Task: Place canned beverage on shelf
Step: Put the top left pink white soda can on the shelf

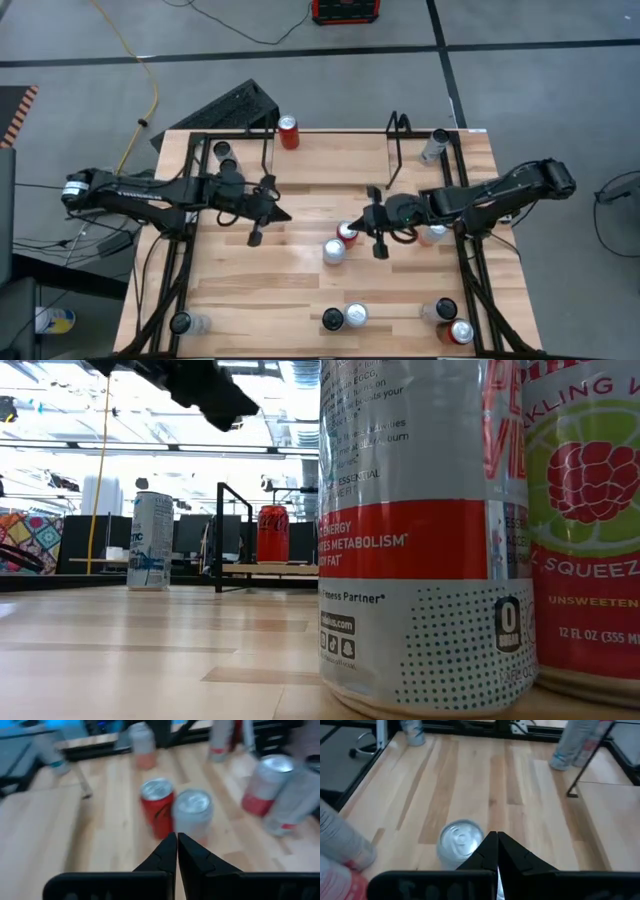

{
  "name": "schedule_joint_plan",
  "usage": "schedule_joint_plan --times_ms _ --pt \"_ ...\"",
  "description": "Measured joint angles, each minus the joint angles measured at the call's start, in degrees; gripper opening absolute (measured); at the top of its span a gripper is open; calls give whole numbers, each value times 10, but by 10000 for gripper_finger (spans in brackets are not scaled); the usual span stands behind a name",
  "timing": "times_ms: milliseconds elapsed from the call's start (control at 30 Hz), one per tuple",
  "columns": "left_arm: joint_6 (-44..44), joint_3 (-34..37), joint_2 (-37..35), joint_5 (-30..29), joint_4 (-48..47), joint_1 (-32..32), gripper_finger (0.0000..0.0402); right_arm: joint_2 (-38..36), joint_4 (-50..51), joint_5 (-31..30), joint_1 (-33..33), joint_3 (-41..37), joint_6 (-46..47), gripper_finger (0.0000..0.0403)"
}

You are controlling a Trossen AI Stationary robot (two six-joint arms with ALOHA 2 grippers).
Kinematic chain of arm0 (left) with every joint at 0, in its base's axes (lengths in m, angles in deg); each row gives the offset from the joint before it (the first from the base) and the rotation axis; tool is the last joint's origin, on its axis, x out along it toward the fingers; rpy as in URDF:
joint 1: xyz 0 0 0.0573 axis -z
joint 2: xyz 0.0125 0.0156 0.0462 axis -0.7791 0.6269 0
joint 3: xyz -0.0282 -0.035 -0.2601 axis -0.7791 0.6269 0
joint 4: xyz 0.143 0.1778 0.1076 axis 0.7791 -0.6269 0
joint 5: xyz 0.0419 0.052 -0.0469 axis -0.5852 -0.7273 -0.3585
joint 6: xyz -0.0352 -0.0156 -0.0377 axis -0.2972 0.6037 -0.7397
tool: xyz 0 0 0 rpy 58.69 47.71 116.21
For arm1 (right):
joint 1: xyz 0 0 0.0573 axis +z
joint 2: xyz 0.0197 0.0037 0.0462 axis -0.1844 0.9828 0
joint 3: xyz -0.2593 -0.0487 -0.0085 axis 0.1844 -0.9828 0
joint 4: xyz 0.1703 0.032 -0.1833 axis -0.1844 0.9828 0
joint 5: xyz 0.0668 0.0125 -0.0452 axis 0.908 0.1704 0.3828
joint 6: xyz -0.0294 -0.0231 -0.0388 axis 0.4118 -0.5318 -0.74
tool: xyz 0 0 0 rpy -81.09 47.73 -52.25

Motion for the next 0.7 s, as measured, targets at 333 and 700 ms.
schedule_joint_plan --times_ms 333,700 --pt "84 0 143 160 210 34 68 0 5 -28 21 0 2 27" --pt "101 -25 282 36 358 65 243 0 35 -84 95 0 40 27"
